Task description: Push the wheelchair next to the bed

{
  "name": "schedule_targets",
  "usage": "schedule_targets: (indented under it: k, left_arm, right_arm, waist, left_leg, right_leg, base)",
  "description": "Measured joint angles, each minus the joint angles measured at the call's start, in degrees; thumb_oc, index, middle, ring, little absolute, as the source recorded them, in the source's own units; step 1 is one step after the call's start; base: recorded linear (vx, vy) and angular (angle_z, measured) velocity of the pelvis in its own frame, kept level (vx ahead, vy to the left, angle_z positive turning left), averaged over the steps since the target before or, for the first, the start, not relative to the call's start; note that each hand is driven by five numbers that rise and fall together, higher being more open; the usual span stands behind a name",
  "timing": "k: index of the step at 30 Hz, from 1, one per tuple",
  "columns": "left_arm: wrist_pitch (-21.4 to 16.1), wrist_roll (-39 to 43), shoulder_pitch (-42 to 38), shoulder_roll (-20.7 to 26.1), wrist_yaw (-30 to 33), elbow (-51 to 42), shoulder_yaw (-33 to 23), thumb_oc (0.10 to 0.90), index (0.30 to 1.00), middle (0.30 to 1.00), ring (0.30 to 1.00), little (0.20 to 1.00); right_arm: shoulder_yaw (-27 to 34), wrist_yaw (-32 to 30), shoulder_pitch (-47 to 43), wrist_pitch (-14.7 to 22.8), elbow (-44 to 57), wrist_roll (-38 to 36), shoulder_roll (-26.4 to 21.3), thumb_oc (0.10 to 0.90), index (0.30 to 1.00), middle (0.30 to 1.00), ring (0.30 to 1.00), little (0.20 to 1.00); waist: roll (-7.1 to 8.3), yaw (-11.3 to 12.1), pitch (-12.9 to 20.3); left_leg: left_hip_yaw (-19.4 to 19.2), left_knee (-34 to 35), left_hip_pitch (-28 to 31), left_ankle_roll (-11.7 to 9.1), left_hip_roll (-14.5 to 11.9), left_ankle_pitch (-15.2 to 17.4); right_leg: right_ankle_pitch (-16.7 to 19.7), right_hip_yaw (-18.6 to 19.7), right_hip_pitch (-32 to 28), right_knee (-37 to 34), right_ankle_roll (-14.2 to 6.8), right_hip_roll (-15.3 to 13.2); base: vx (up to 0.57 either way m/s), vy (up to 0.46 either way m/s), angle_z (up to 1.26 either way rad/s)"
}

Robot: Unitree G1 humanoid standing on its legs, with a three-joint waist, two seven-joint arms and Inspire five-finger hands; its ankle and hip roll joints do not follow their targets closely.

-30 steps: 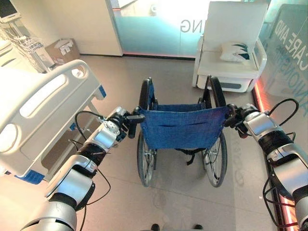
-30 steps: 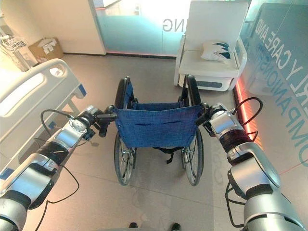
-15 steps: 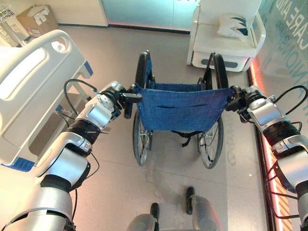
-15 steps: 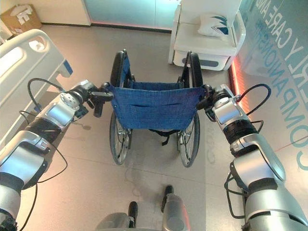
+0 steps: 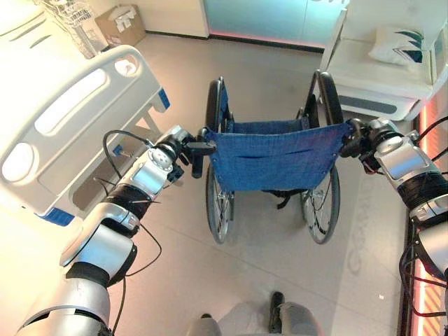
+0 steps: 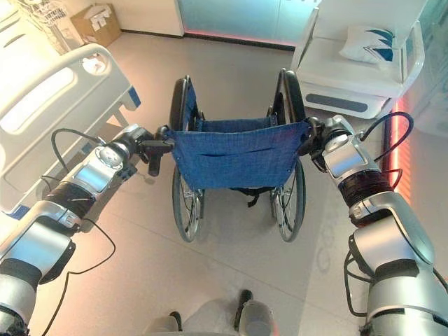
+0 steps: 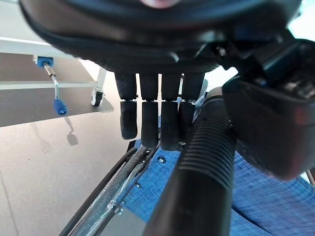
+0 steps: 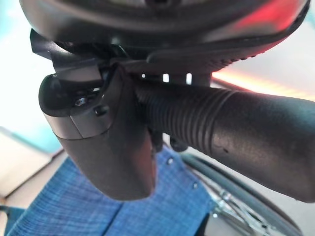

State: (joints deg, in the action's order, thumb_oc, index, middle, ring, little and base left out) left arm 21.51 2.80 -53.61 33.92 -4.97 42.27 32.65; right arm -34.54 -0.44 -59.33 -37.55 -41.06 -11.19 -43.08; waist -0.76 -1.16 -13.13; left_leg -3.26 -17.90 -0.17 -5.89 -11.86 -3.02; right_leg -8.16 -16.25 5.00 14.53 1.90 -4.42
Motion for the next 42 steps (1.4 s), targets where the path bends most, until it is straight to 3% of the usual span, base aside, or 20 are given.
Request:
schedule_targets:
  k: [1,4,6,8,11,14,17,19,20,23,27,29,32,33,35,36,37,39,41,42]
  left_arm:
    - [-0.1,-0.8,2.2,-0.6,1.5,-0.7,-1.3,0.4,0.3,0.3,0.3,0.3]
    - [-0.1,-1.0,7.3,0.7,2.1,-4.3,-2.3,0.4,0.3,0.3,0.3,0.3]
    - [-0.1,-1.2,9.2,0.6,2.5,-5.5,-2.7,0.4,0.3,0.3,0.3,0.3]
    - [-0.1,-2.2,11.0,0.5,2.1,-6.4,-2.7,0.4,0.3,0.3,0.3,0.3]
    - [-0.1,-3.3,12.0,0.9,1.1,-8.7,-3.3,0.4,0.3,0.3,0.3,0.3]
    - [0.0,-4.3,12.9,3.0,0.1,-11.2,-3.9,0.4,0.3,0.3,0.3,0.3]
    - [-0.2,-4.8,12.6,3.5,-0.7,-11.3,-4.3,0.4,0.3,0.3,0.3,0.3]
    - [-0.2,-4.8,11.6,3.6,-0.5,-11.2,-5.0,0.4,0.3,0.3,0.3,0.3]
    - [-0.2,-4.8,10.7,3.8,-0.5,-10.8,-5.0,0.4,0.3,0.3,0.3,0.3]
    - [-0.4,-4.8,8.8,4.0,-0.4,-9.5,-4.9,0.4,0.3,0.3,0.3,0.3]
    - [-0.8,-4.8,6.5,3.0,0.7,-7.6,-4.9,0.4,0.3,0.3,0.3,0.3]
    - [-1.3,-4.9,6.7,2.5,1.3,-7.8,-4.9,0.4,0.3,0.3,0.3,0.3]
    - [-2.1,-5.1,8.4,1.6,2.6,-8.2,-4.9,0.4,0.3,0.3,0.3,0.3]
    - [-2.3,-5.4,8.7,0.8,3.0,-8.1,-5.0,0.4,0.3,0.3,0.3,0.3]
    - [-2.4,-5.4,9.0,0.5,3.4,-7.4,-5.0,0.4,0.3,0.3,0.3,0.3]
    - [-2.6,-5.4,8.8,-0.3,3.7,-6.6,-5.0,0.4,0.3,0.3,0.3,0.3]
    - [-2.9,-5.2,8.9,-0.2,3.9,-6.7,-5.5,0.4,0.3,0.3,0.3,0.3]
    - [-3.2,-4.9,8.5,-0.2,4.1,-6.7,-5.8,0.4,0.3,0.3,0.3,0.3]
    - [-3.2,-4.8,8.4,0.1,3.8,-7.7,-5.7,0.4,0.3,0.3,0.3,0.3]
    - [-3.2,-4.8,8.8,0.1,3.5,-8.0,-5.9,0.4,0.3,0.3,0.3,0.3]
  right_arm:
    - [0.0,0.0,1.6,0.0,-0.6,0.0,1.2,0.4,0.3,0.3,0.3,0.3]
    - [0.0,-0.1,4.4,0.3,-0.6,0.0,2.8,0.4,0.3,0.3,0.3,0.3]
    - [0.0,-0.1,4.9,0.5,-0.5,0.2,3.0,0.4,0.3,0.3,0.3,0.3]
    - [0.0,0.1,5.7,0.8,-0.5,1.4,2.8,0.4,0.3,0.3,0.3,0.3]
    - [0.0,1.7,5.9,0.9,-0.3,1.7,1.8,0.4,0.3,0.3,0.3,0.3]
    - [0.0,2.2,5.8,1.5,-0.1,1.8,2.1,0.4,0.3,0.3,0.3,0.3]
    - [0.5,2.4,6.3,1.9,-0.2,1.8,2.4,0.4,0.3,0.3,0.3,0.3]
    - [0.8,2.4,6.8,2.2,-0.3,1.7,2.8,0.4,0.3,0.3,0.3,0.3]
    - [1.3,2.4,6.8,2.3,-0.3,1.8,3.0,0.4,0.3,0.3,0.3,0.3]
    - [2.4,2.2,6.9,2.6,-0.4,1.8,3.5,0.4,0.3,0.3,0.3,0.3]
    - [2.8,1.9,5.9,4.3,-2.2,1.8,3.6,0.4,0.3,0.3,0.3,0.3]
    - [3.0,1.9,6.3,4.8,-2.6,1.8,3.2,0.4,0.3,0.3,0.3,0.3]
    - [3.7,1.9,8.5,6.5,-3.1,1.8,3.2,0.4,0.3,0.3,0.3,0.3]
    - [4.2,1.9,9.6,7.4,-2.2,1.8,2.4,0.4,0.3,0.3,0.3,0.3]
    - [4.1,1.9,9.7,7.5,-1.5,1.8,2.0,0.4,0.3,0.3,0.3,0.3]
    - [4.0,1.9,10.8,7.3,0.3,1.8,0.8,0.4,0.3,0.3,0.3,0.3]
    - [4.2,1.9,10.8,7.2,0.4,1.7,0.6,0.4,0.3,0.3,0.3,0.3]
    - [4.2,2.2,10.9,6.4,0.6,1.7,0.4,0.4,0.3,0.3,0.3,0.3]
    - [4.7,2.4,10.8,5.8,0.9,1.7,0.4,0.4,0.3,0.3,0.3,0.3]
    - [4.7,2.8,10.7,4.6,1.4,1.8,0.2,0.4,0.3,0.3,0.3,0.3]
  waist:
    - [2.08,0.8,0.2]
    - [4.49,3.0,1.7]
    - [3.81,4.6,1.7]
    - [1.27,6.4,2.1]
    - [-1.99,10.1,2.1]
    - [-2.47,11.9,2.2]
    - [-2.27,11.3,2.6]
    - [0.69,11.5,3.1]
    - [1.4,11.6,3.1]
    - [2.23,11.7,3.2]
    - [2.86,12.0,3.3]
    - [2.85,11.2,3.3]
    - [1.69,11.2,3.2]
    - [-0.43,10.9,2.7]
    - [-2.24,8.9,1.8]
    - [-1.36,7.9,1.7]
    - [-0.95,7.1,1.3]
    - [0.92,2.9,0.9]
    - [2.91,1.4,0.9]
    - [3.28,0.6,0.9]
  left_leg:
    - [1.7,-5.3,-3.1,-0.1,1.0,0.6]
    - [1.6,2.0,-4.4,0.1,5.8,0.7]
    - [1.2,7.7,-6.6,0.2,10.4,0.5]
    - [-0.2,12.1,-9.9,0.1,13.1,0.2]
    - [-1.3,17.3,-13.3,-0.9,12.2,-0.3]
    - [-3.4,13.4,-15.9,-0.5,11.8,-0.2]
    - [-4.5,9.1,-12.7,3.2,12.3,0.7]
    - [-5.6,8.4,-11.4,6.2,14.8,-0.5]
    - [-5.3,8.7,-10.7,9.1,15.5,-1.1]
    - [-5.3,8.6,-9.4,14.0,16.3,-0.3]
    - [-4.8,7.6,-8.0,15.5,17.6,2.6]
    - [-1.4,8.2,-6.1,16.1,18.9,3.6]
    - [6.8,11.2,-0.9,15.9,19.3,3.6]
    - [11.1,11.4,0.9,15.6,18.6,4.1]
    - [14.5,11.7,3.2,15.1,18.7,3.8]
    - [19.5,10.7,3.8,14.5,20.7,5.4]
    - [21.0,10.5,4.5,14.6,21.2,5.7]
    - [26.8,10.7,5.9,13.3,22.9,6.9]
    - [24.4,10.2,6.2,13.8,22.9,9.4]
    - [24.2,9.6,7.0,13.9,22.9,11.0]
  right_leg:
    - [0.6,2.4,-2.4,-2.4,0.4,0.7]
    - [1.9,5.7,-6.6,-8.3,0.0,1.5]
    - [2.8,7.8,-9.8,-12.2,-0.2,2.6]
    - [2.5,8.6,-13.1,-14.6,0.4,4.3]
    - [1.2,10.3,-15.7,-15.3,1.0,6.9]
    - [-1.0,11.4,-17.9,-14.8,-0.1,6.8]
    - [-6.6,10.6,-19.9,-10.5,-2.4,5.6]
    - [-9.8,10.5,-19.4,-5.4,-4.7,2.6]
    - [-10.0,9.8,-19.2,-3.6,-4.8,2.0]
    - [-10.0,6.1,-17.4,3.9,-5.4,0.3]
    - [-6.2,5.1,-12.1,17.9,-9.7,-2.4]
    - [-3.0,6.9,-9.5,24.6,-9.6,-2.4]
    - [-4.8,6.5,-5.8,26.2,-7.4,-1.1]
    - [-6.4,5.8,-1.8,24.9,-4.8,0.7]
    - [-5.7,4.5,3.5,17.6,-5.3,1.1]
    - [-4.6,4.2,8.6,14.0,-7.1,-0.4]
    - [-3.2,4.5,9.7,9.2,-7.8,-1.0]
    - [1.9,6.6,11.9,-9.1,-12.2,-2.5]
    - [4.8,8.5,12.8,-15.2,-12.8,-4.0]
    - [6.5,9.8,12.0,-14.1,-11.8,-5.0]
  base:
    - [0.39,-0.051,-0.02]
    - [0.4,-0.016,-0.32]
    - [0.4,-0.015,-0.47]
    - [0.6,0.007,-0.59]
    - [0.51,0.094,-0.7]
    - [0.48,0.179,-0.64]
    - [0.49,0.153,-0.15]
    - [0.42,0.149,-0.06]
    - [0.34,0.132,-0.11]
    - [0.31,0.136,-0.1]
    - [0.35,0.12,-0.09]
    - [0.45,0.058,0.23]
    - [0.5,-0.079,-0.01]
    - [0.17,-0.057,-0.01]
    - [0.41,-0.159,0.48]
    - [0.65,-0.255,0.71]
    - [0.52,-0.188,0.97]
    - [0.54,-0.193,1.26]
    - [0.5,-0.25,0.92]
    - [0.46,-0.29,0.78]
